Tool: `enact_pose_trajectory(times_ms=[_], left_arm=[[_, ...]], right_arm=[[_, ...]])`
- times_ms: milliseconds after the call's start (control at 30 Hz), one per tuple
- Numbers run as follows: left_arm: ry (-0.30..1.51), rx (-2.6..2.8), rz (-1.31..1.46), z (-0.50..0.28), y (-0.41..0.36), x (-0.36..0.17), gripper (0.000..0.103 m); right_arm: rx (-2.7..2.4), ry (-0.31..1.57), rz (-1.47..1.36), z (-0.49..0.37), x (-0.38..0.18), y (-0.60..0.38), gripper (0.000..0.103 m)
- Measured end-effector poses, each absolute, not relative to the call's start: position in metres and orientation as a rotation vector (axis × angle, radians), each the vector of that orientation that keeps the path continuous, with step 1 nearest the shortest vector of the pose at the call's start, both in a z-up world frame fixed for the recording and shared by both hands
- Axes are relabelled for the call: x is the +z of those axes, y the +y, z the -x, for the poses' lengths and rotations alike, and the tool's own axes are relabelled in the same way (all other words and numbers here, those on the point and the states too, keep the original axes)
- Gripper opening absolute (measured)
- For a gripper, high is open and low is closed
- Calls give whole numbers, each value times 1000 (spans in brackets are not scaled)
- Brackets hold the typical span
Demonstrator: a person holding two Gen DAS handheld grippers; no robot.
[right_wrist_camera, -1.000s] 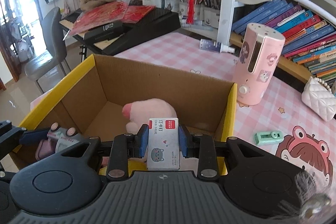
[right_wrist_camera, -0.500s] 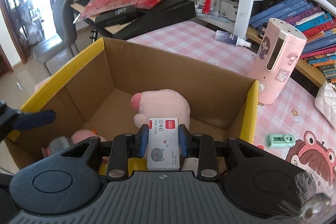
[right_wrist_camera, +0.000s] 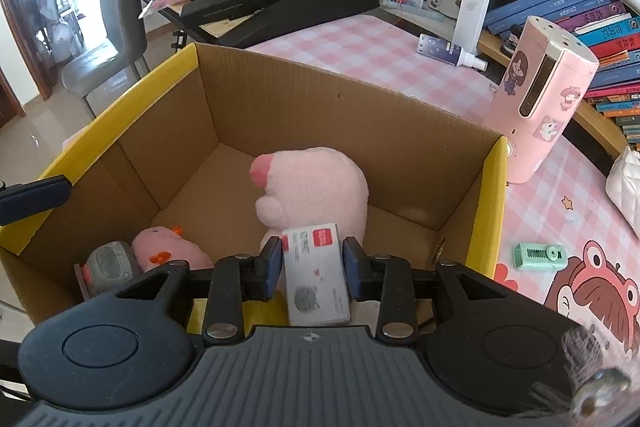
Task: Organize objects
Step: 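Open the right tool to drop the white box while the left tool rises out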
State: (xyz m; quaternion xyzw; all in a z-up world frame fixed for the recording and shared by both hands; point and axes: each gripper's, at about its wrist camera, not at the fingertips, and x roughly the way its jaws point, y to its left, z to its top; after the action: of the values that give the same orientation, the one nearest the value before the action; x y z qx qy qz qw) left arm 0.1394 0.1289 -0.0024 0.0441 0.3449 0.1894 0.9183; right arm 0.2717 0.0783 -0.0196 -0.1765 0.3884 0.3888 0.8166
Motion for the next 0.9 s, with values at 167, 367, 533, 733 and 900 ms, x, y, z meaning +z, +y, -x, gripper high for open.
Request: enact_pose_trajectory(times_ms=[167,367,533,733,900], left_arm=[[693,395,-83,-134,127,2,86],[664,413,-66,-124,127,8,88],[643,429,-55,-114,126,13,88],[609,437,-35,-98,126,21,89],[590,430,-22,-85,126,24,89]], right_arm=[[814,784,386,-264,-13,74,41],[801,726,343,-251,-1,58,49],[766,646,309,-235,12,43,51],[705,567,245,-215,28,22,55],[666,493,251,-196,35,8,58]])
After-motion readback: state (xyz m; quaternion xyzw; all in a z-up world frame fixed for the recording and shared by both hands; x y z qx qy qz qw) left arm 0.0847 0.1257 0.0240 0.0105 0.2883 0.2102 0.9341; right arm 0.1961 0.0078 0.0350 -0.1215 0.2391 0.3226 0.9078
